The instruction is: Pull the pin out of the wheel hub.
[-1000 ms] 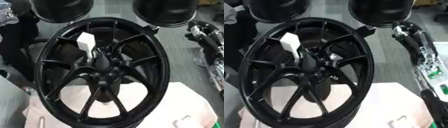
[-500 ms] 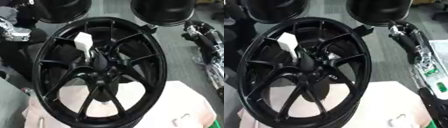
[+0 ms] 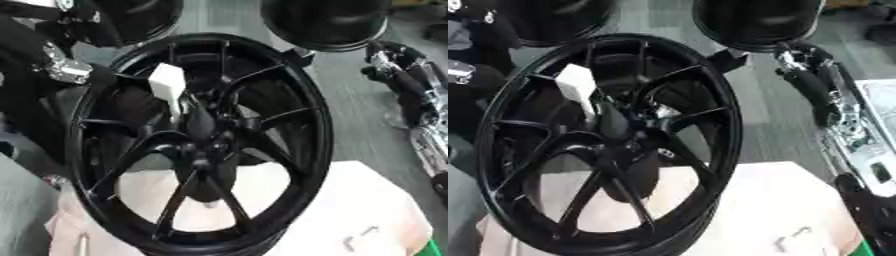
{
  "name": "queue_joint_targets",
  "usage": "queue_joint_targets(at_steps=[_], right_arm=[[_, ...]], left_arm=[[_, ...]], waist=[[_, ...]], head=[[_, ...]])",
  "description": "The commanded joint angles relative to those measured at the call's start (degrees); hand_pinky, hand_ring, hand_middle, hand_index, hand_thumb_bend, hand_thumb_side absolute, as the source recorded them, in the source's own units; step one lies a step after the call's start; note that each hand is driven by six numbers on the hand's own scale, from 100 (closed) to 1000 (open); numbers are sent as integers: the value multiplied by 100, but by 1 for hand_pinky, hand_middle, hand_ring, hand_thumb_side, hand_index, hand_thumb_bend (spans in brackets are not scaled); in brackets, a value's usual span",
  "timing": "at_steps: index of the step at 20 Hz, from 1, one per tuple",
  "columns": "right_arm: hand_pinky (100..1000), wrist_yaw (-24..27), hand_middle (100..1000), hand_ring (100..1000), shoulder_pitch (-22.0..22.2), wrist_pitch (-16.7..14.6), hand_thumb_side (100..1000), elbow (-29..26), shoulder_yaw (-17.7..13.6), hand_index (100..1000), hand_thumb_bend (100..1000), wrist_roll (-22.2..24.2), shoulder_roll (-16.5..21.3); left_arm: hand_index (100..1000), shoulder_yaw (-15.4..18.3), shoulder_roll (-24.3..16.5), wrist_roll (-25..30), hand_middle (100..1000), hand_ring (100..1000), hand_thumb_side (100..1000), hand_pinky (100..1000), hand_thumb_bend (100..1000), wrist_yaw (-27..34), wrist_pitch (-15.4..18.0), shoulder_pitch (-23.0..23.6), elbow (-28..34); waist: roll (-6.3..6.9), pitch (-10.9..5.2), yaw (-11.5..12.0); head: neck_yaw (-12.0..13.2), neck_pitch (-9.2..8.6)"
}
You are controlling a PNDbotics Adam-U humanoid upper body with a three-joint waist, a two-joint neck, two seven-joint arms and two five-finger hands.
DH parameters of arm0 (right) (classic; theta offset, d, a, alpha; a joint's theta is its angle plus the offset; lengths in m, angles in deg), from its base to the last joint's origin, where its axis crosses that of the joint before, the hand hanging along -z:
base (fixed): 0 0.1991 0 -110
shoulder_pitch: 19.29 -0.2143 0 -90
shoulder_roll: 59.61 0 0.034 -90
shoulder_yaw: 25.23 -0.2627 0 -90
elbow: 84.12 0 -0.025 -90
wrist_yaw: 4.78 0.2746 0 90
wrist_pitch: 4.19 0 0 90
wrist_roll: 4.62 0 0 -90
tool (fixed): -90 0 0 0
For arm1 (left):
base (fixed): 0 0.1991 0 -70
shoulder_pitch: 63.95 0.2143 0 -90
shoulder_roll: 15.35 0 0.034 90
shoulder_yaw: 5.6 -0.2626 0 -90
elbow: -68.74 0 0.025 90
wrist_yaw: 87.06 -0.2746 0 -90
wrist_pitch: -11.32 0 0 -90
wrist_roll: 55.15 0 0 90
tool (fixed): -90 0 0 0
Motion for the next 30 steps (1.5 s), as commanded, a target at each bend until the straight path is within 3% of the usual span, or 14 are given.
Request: queue_joint_targets(at_steps=[1, 6, 11, 17, 30], right_arm=[[803, -27, 636, 666, -49, 1, 482, -32, -19, 809, 249, 27, 192], [803, -36, 637, 666, -24, -2, 483, -17, -29, 809, 248, 26, 195], [803, -33, 637, 667, -18, -17, 483, -4, -77, 809, 245, -11, 182], [803, -17, 638, 669, -16, -16, 486, 8, -79, 810, 242, -18, 171], [803, -8, 639, 672, -39, -12, 490, 37, -77, 810, 235, -12, 136]], left_arm=[[860, -138, 85, 34, 818, 841, 653, 869, 474, -151, 57, -299, -86], [880, -419, 540, 34, 823, 854, 608, 885, 530, -482, 184, -714, -582], [890, -428, 877, 34, 831, 869, 490, 904, 653, -668, 361, -913, -1164], [876, -361, 1148, 34, 829, 873, 420, 909, 708, -894, 563, -1032, -1677], [844, -451, 1680, 34, 811, 871, 408, 908, 734, -1186, 878, -1173, -2687]], waist=[[23, -167, 3], [20, -176, 40], [15, -185, 35], [8, -190, 20], [5, -196, -42]], head=[[-60, 2], [-121, 38], [-118, 57], [-116, 57], [-30, 65]])
